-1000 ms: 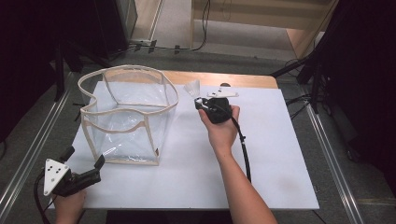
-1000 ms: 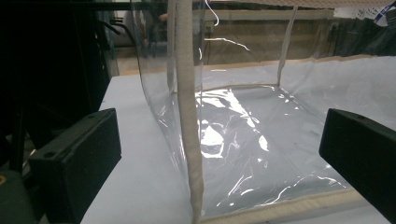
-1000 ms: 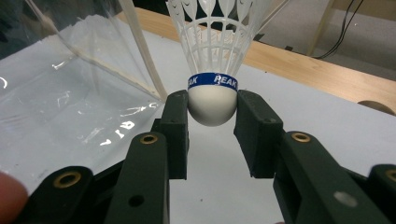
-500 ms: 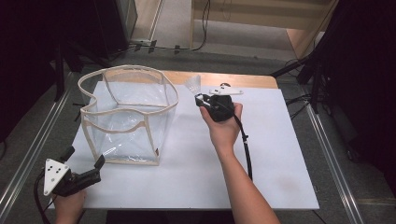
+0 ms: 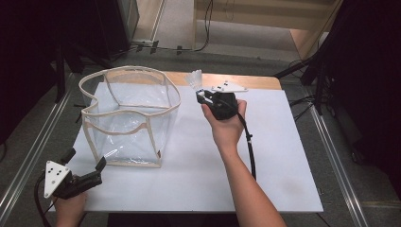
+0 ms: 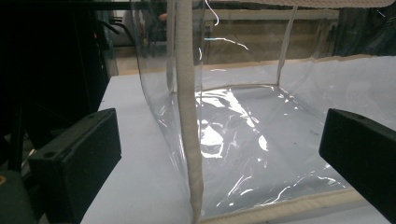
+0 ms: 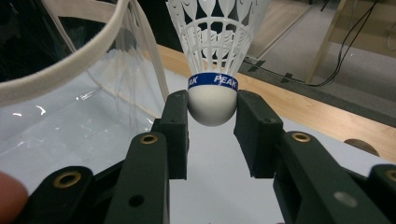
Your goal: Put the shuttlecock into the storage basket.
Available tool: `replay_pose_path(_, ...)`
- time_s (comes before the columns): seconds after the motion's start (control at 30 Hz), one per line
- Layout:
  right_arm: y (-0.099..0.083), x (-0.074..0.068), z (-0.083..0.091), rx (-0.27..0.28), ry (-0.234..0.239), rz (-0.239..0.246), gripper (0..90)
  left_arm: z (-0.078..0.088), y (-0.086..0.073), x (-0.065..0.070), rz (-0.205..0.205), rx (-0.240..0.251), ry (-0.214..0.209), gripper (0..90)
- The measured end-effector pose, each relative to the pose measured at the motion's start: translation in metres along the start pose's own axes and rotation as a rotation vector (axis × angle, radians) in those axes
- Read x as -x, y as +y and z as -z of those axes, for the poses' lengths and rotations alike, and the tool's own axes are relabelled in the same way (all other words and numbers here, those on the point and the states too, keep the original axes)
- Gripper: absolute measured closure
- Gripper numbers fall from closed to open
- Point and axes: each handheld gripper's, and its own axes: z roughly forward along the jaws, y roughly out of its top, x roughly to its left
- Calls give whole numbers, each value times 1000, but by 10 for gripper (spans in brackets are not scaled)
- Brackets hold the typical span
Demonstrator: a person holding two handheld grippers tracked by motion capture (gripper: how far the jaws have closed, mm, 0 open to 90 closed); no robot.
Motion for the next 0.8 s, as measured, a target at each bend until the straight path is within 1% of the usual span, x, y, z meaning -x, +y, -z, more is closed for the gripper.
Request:
replay_pose_path(0.43, 13, -8, 7, 29, 9, 21, 632, 0, 0, 0, 0, -1, 1, 0)
replay_pose_path(0.6, 15, -10, 7, 34, 18, 20, 632, 0, 0, 0, 0, -1, 1, 0)
replay_pose_path(0.8, 18, -15, 8, 47, 30, 24, 632, 0, 0, 0, -2, -1, 0, 0)
